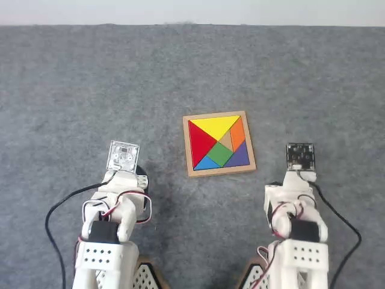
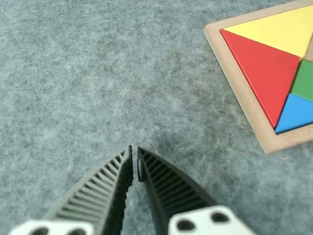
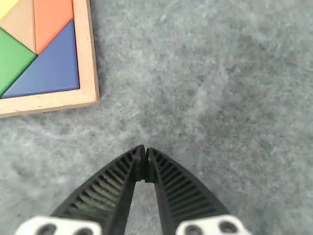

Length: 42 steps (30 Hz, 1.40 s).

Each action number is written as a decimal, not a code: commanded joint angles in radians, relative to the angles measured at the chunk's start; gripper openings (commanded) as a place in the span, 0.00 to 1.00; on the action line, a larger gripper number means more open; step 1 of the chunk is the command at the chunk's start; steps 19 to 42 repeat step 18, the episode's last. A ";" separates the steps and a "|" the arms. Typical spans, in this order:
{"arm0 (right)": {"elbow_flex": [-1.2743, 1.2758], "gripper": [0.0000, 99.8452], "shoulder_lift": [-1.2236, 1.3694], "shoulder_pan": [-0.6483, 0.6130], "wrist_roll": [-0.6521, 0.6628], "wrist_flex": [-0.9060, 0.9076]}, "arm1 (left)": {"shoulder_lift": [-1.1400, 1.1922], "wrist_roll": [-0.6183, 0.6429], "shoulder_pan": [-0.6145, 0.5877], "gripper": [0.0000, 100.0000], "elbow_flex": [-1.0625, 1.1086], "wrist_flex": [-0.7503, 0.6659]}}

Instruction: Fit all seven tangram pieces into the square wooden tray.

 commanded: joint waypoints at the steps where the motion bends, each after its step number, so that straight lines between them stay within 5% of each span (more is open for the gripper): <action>1: 0.035 0.01 -0.127 0.013 0.015 -0.012 | -0.012 0.008 -0.005 0.02 -0.008 0.008; 18: 0.051 0.01 -0.357 0.013 0.015 0.390 | -0.012 0.008 -0.005 0.02 -0.008 0.008; 42: 0.051 0.01 -0.357 0.013 0.015 0.390 | -0.012 0.008 -0.005 0.02 -0.008 0.008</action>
